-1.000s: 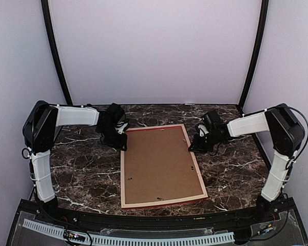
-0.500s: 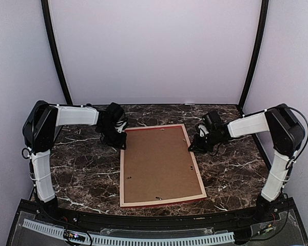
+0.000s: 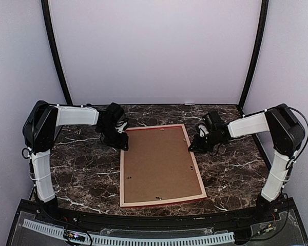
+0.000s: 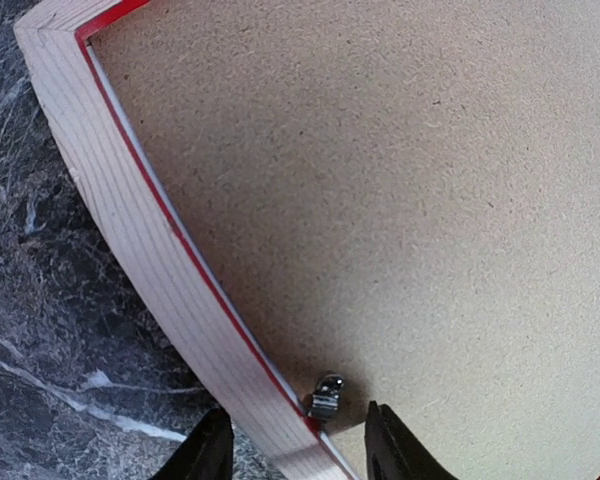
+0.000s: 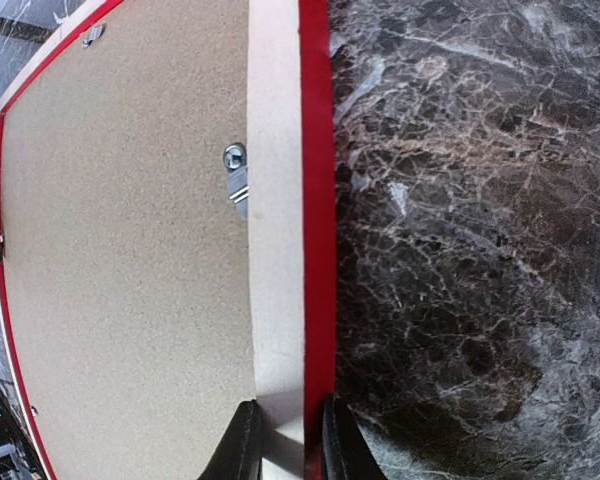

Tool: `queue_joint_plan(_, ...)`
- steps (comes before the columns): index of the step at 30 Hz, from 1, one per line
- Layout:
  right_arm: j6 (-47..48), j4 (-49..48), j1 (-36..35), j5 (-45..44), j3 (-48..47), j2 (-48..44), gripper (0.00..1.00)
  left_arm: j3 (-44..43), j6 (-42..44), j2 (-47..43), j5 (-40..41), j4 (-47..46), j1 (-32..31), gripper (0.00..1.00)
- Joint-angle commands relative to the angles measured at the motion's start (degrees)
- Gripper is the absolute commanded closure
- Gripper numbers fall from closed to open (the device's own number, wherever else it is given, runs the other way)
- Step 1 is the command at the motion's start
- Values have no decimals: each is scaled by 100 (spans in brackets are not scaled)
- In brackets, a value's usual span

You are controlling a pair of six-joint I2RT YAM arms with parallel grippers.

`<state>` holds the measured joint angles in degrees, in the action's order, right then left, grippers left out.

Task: Put the photo into the frame
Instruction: Press the fastener onto the backboard.

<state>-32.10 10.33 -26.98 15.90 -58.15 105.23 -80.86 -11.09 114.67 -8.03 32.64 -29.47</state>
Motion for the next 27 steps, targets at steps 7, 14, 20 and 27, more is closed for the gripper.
queue_joint_plan(7, -130, 708, 92, -324, 349, 419, 100, -147, 149, 113, 253, 71, 3, 58)
queue_joint_plan(14, -131, 683, 88, -302, 398, 363, 100, -142, 122, 169, 289, 42, 3, 68)
queue_joint_plan(20, -148, 638, 92, -320, 520, 243, 100, -90, 76, 90, 307, 0, 3, 75)
queue_joint_plan(27, -173, 580, 88, -378, 634, 120, 100, 3, 11, -244, 119, -99, 3, 46)
